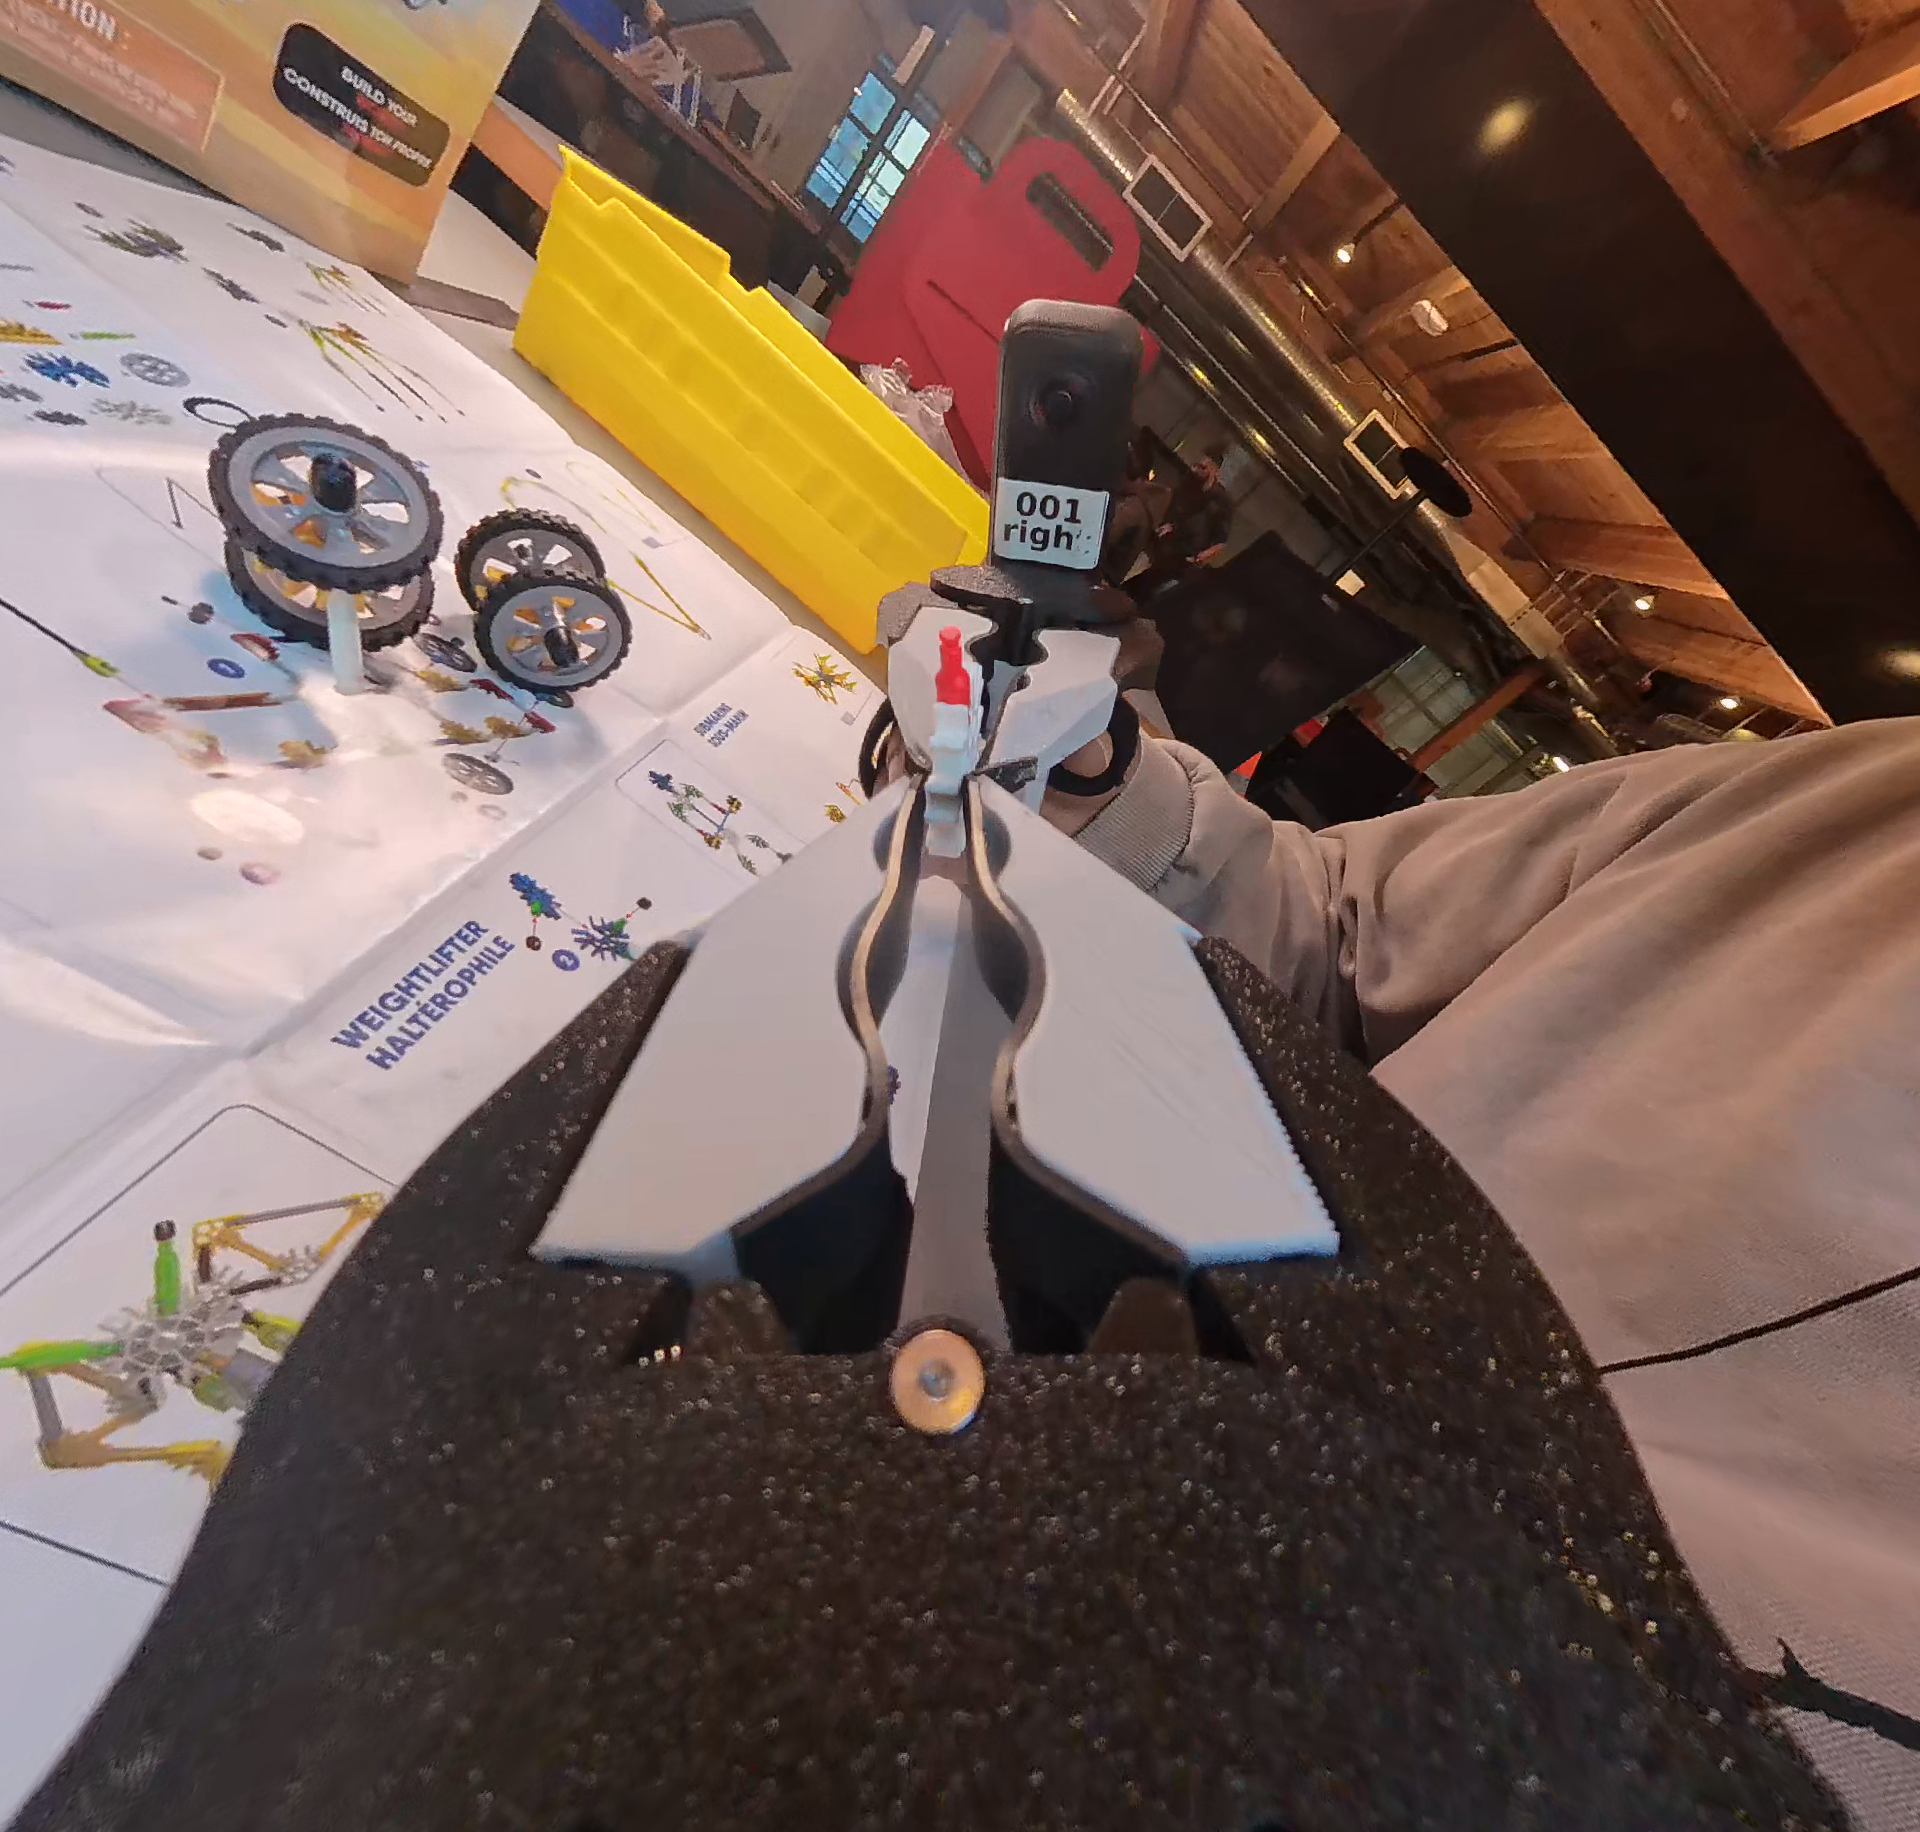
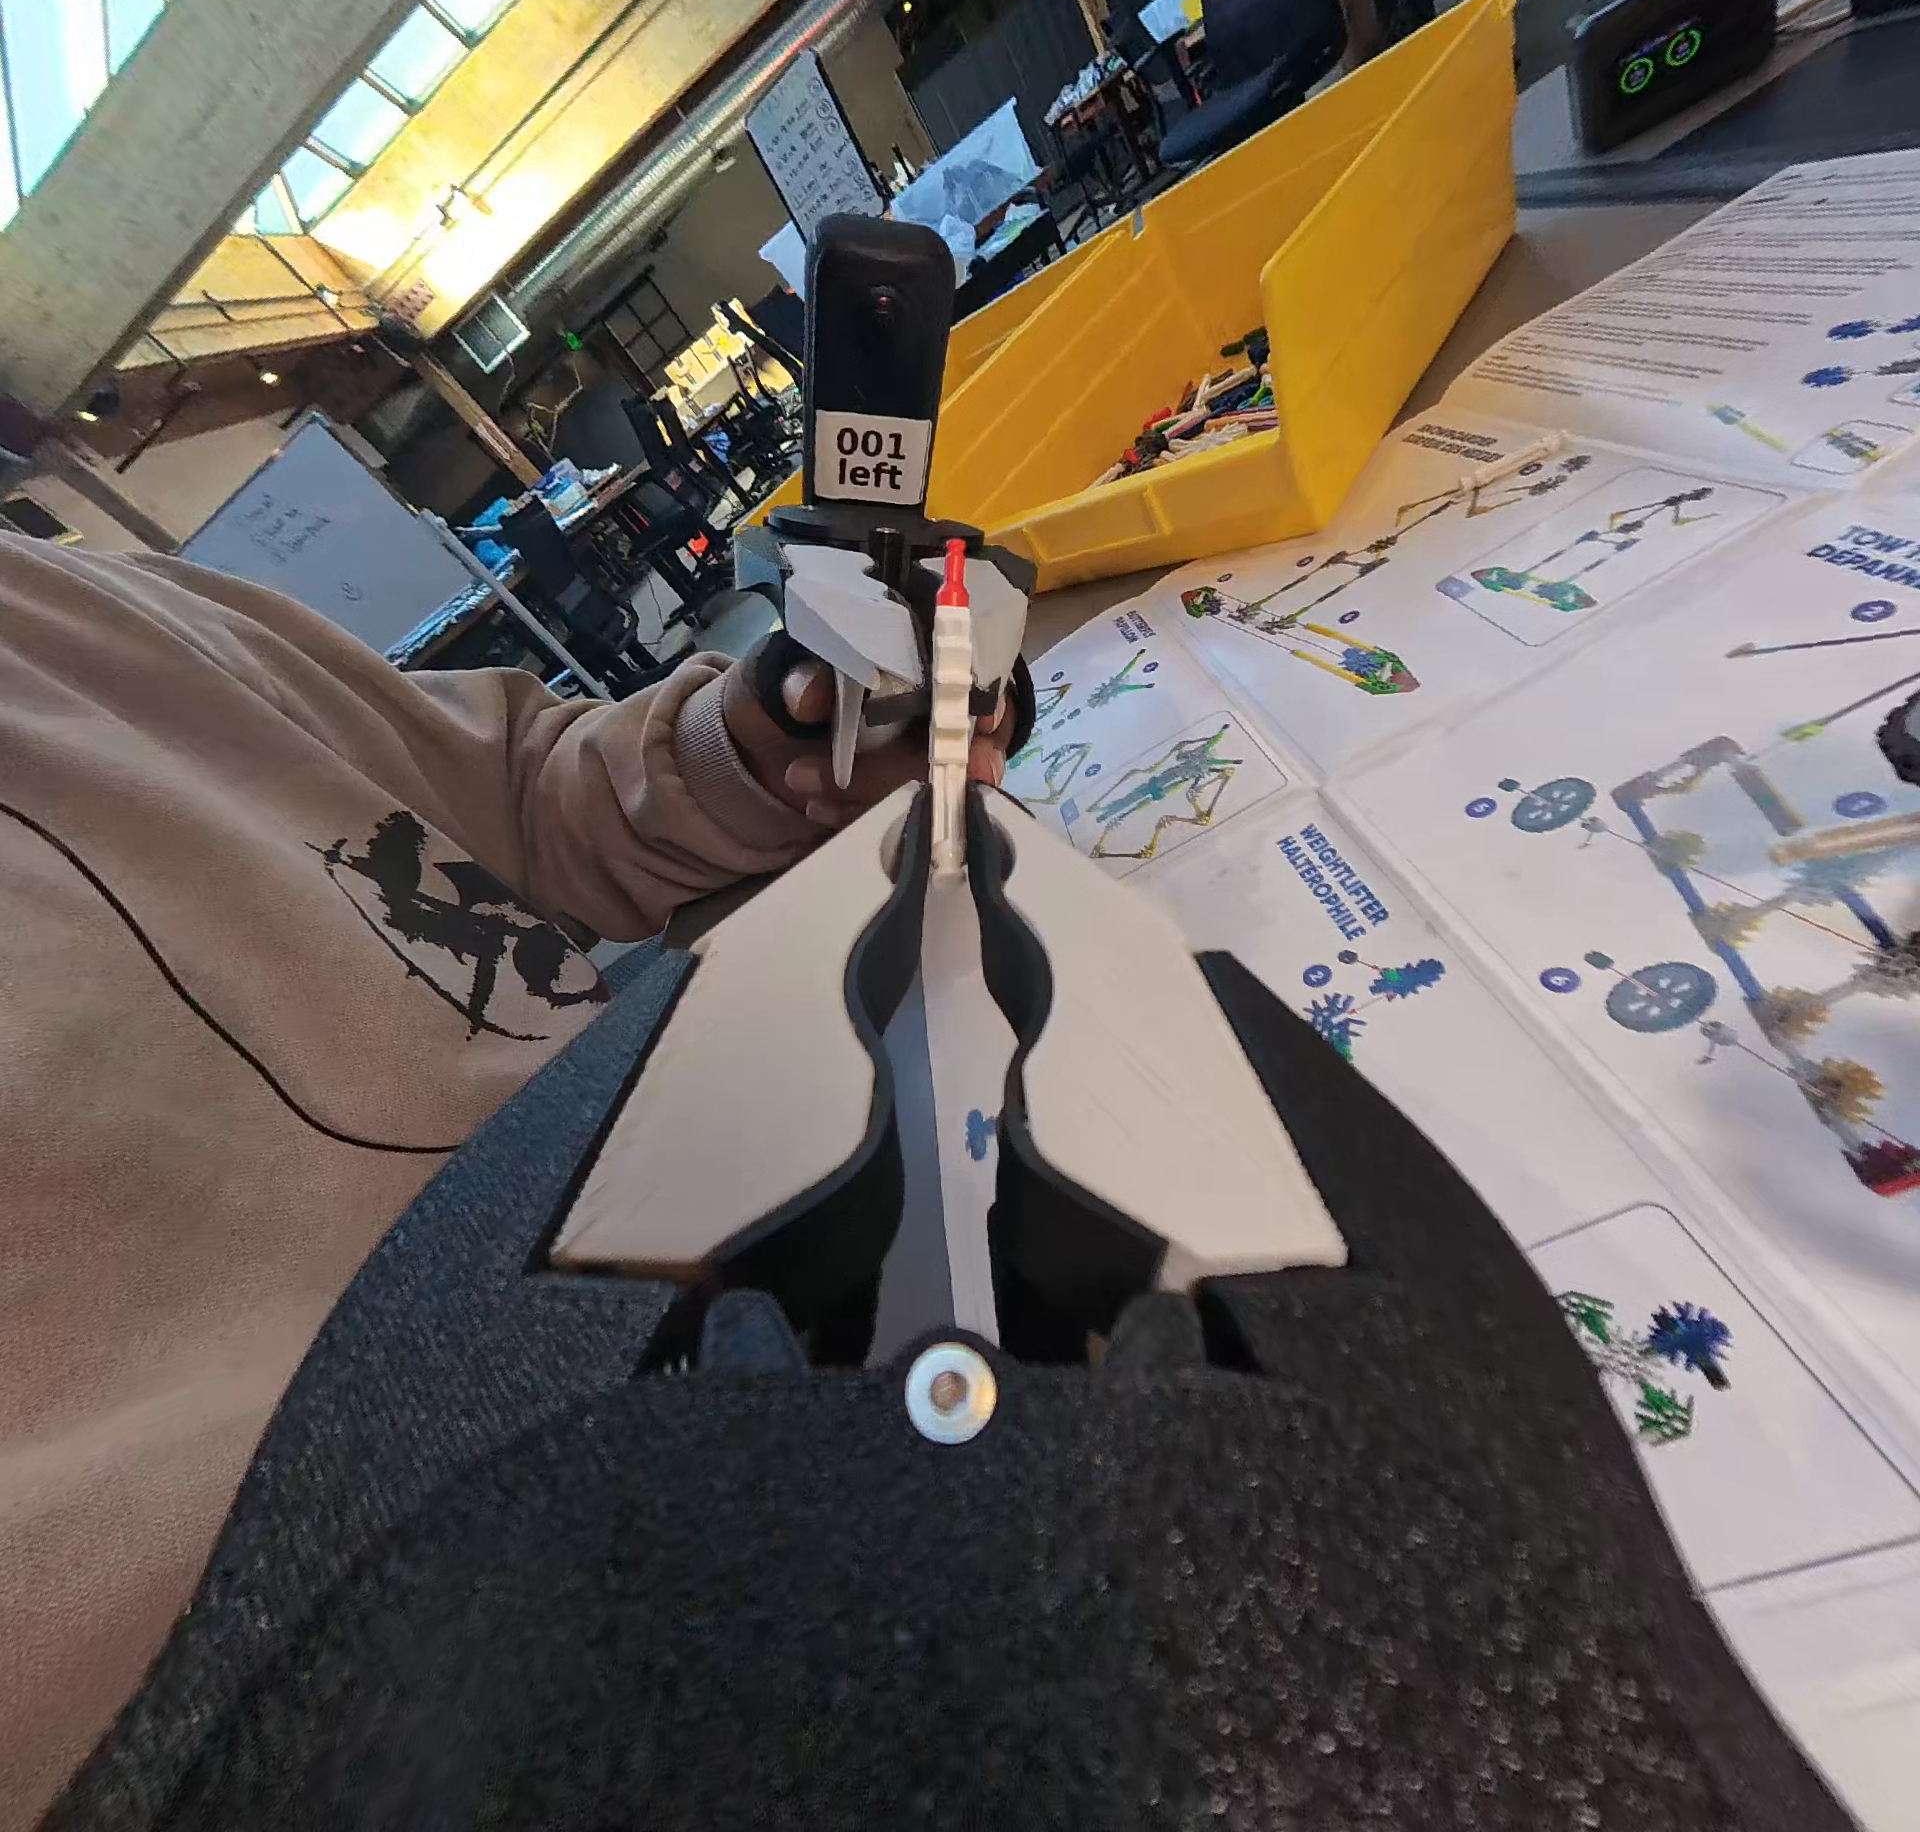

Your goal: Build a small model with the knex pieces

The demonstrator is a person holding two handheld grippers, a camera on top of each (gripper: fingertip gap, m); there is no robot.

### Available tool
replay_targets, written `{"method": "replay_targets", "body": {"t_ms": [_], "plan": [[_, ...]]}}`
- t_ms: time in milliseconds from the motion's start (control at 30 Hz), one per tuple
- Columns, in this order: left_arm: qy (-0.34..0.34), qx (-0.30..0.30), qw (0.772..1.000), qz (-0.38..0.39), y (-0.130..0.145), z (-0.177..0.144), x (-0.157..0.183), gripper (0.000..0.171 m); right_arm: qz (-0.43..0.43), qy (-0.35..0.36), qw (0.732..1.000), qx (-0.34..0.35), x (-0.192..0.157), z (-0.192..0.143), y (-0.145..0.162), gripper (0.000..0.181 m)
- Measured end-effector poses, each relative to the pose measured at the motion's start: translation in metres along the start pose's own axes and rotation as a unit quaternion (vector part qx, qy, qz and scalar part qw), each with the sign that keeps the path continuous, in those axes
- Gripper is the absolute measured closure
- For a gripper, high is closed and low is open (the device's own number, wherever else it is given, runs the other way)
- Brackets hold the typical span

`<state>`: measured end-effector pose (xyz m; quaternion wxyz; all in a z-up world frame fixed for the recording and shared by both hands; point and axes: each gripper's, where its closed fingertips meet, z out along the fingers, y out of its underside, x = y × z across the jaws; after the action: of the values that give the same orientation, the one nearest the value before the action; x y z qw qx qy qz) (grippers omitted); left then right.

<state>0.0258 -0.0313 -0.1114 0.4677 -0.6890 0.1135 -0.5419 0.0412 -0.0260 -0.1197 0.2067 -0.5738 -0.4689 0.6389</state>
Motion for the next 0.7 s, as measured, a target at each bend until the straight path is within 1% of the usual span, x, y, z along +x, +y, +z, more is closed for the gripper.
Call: {"method": "replay_targets", "body": {"t_ms": [67, 133, 200, 233, 267, 333, 433, 500, 533, 600, 633, 700], "plan": [[0.005, 0.003, 1.000, -0.025, 0.001, 0.000, -0.002, 0.167, 0.008, 0.002, 1.000, 0.001, 0.002, -0.001, 0.000, 0.177], [0.002, 0.007, 0.999, -0.052, 0.001, 0.000, -0.006, 0.168, 0.008, 0.020, 1.000, -0.015, 0.009, -0.003, 0.004, 0.177], [-0.010, 0.007, 0.998, -0.069, 0.001, -0.003, -0.013, 0.168, -0.013, 0.041, 0.997, -0.065, 0.015, -0.004, 0.019, 0.177], [-0.019, 0.009, 0.998, -0.066, 0.000, -0.005, -0.017, 0.168, -0.025, 0.049, 0.993, -0.103, 0.017, -0.004, 0.031, 0.177], [-0.024, 0.015, 0.998, -0.060, -0.003, -0.008, -0.018, 0.171, -0.046, 0.059, 0.986, -0.146, 0.018, -0.004, 0.044, 0.177], [-0.024, 0.025, 0.998, -0.057, -0.010, -0.014, -0.019, 0.171, -0.096, 0.093, 0.968, -0.212, 0.023, -0.004, 0.063, 0.177], [-0.037, 0.031, 0.997, -0.060, -0.013, -0.019, -0.024, 0.171, -0.097, 0.101, 0.960, -0.243, 0.021, -0.001, 0.074, 0.178], [-0.037, 0.036, 0.996, -0.069, -0.014, -0.020, -0.025, 0.171, -0.117, 0.135, 0.950, -0.255, 0.032, -0.006, 0.074, 0.176], [-0.039, 0.037, 0.996, -0.073, -0.014, -0.019, -0.026, 0.171, -0.128, 0.147, 0.949, -0.246, 0.035, -0.007, 0.069, 0.167], [-0.037, 0.041, 0.995, -0.088, -0.014, -0.018, -0.025, 0.171, -0.129, 0.148, 0.960, -0.200, 0.034, -0.007, 0.051, 0.148], [-0.029, 0.045, 0.994, -0.099, -0.014, -0.017, -0.023, 0.171, -0.129, 0.143, 0.967, -0.164, 0.032, -0.008, 0.037, 0.145], [-0.008, 0.053, 0.992, -0.116, -0.016, -0.015, -0.017, 0.171, -0.119, 0.106, 0.984, -0.080, 0.018, -0.008, 0.010, 0.150]]}}
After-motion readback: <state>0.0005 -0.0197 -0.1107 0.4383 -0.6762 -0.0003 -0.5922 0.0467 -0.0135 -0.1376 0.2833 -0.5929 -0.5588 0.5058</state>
